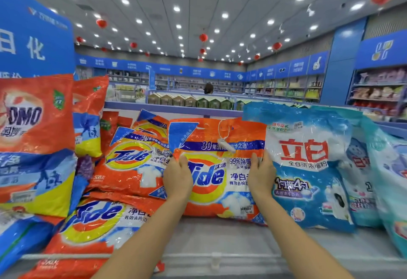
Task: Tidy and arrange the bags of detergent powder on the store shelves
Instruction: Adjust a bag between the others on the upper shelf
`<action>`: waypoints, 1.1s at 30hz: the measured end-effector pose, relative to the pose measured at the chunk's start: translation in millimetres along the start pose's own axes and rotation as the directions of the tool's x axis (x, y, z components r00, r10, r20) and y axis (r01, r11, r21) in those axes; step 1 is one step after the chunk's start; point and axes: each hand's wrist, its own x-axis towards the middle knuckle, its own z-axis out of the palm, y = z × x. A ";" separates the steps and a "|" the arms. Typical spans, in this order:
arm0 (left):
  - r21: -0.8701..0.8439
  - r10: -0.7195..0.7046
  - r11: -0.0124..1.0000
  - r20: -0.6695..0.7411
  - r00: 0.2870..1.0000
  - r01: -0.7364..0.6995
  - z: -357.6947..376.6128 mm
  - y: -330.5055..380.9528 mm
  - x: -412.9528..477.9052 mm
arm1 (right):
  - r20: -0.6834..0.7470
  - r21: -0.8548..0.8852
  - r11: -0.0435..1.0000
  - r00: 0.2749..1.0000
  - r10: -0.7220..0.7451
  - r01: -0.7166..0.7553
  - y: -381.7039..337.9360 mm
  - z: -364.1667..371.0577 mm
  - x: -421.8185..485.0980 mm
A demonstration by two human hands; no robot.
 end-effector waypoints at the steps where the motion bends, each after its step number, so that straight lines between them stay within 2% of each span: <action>1: 0.016 -0.008 1.000 -0.029 1.000 0.008 3.6 0.5 -1.6 | -0.005 0.002 1.000 1.000 -0.020 0.020 1.8 0.3 2.4; 4: 0.047 -0.020 0.999 -0.123 0.992 0.025 11.5 0.1 -2.9 | -0.047 0.015 0.997 0.996 -0.073 0.074 5.9 5.2 6.7; 7: -0.038 0.026 0.999 -0.182 0.983 -0.034 12.7 -1.3 -6.7 | -0.050 0.004 0.996 0.995 -0.088 0.088 8.7 10.8 5.9; 9: -0.055 0.215 0.971 -0.244 0.946 -0.234 9.2 -2.9 -10.0 | -0.044 0.031 0.994 0.993 -0.108 0.110 8.7 10.2 5.0; 11: 0.097 0.502 0.864 -0.239 0.831 -0.494 3.7 -4.3 -11.6 | -0.073 0.068 0.989 0.990 -0.124 0.129 7.7 8.6 3.8; 12: 0.166 0.630 0.776 -0.151 0.762 -0.608 1.2 -5.1 -12.2 | -0.095 0.083 0.988 0.988 -0.125 0.133 7.9 9.0 4.4; 14: 0.207 0.765 0.592 0.158 0.624 -0.779 -2.2 -8.5 -17.3 | -0.130 0.122 0.984 0.985 -0.110 0.126 8.2 11.2 4.9; 16: 0.286 0.758 0.392 0.439 0.483 -0.875 -0.5 -20.4 -19.7 | -0.144 0.143 0.981 0.984 -0.106 0.127 8.0 14.0 6.1; 17: 0.361 0.692 0.288 0.561 0.453 -0.887 0.1 -25.3 -20.6 | -0.137 0.146 0.980 0.984 -0.114 0.134 7.2 15.7 7.0; 19: 0.464 0.514 0.156 0.716 0.473 -0.872 -1.7 -30.0 -20.5 | -0.096 0.117 0.982 0.986 -0.138 0.149 6.6 18.4 8.6; 22: 0.551 0.350 0.092 0.762 0.545 -0.830 -2.6 -27.0 -22.6 | 0.007 0.118 0.983 0.990 -0.144 0.142 3.4 16.1 4.7; 25: 0.599 0.329 0.112 0.731 0.598 -0.793 -1.5 -24.4 -28.0 | 0.011 0.104 0.967 0.972 -0.234 0.232 1.1 -1.8 -10.1; 27: 0.628 0.328 0.147 0.698 0.636 -0.765 -0.4 -26.9 -29.7 | 0.052 -0.012 0.942 0.941 -0.335 0.336 -1.4 -19.4 -16.8; 30: 0.635 0.308 0.197 0.684 0.662 -0.747 -0.5 -25.4 -31.2 | 0.404 -0.223 0.859 0.846 -0.349 0.461 -1.5 -35.3 -25.0; 33: 0.621 0.298 0.230 0.688 0.662 -0.749 0.1 -25.3 -30.0 | 0.674 -0.384 0.730 0.712 -0.197 0.566 14.4 -42.5 -31.6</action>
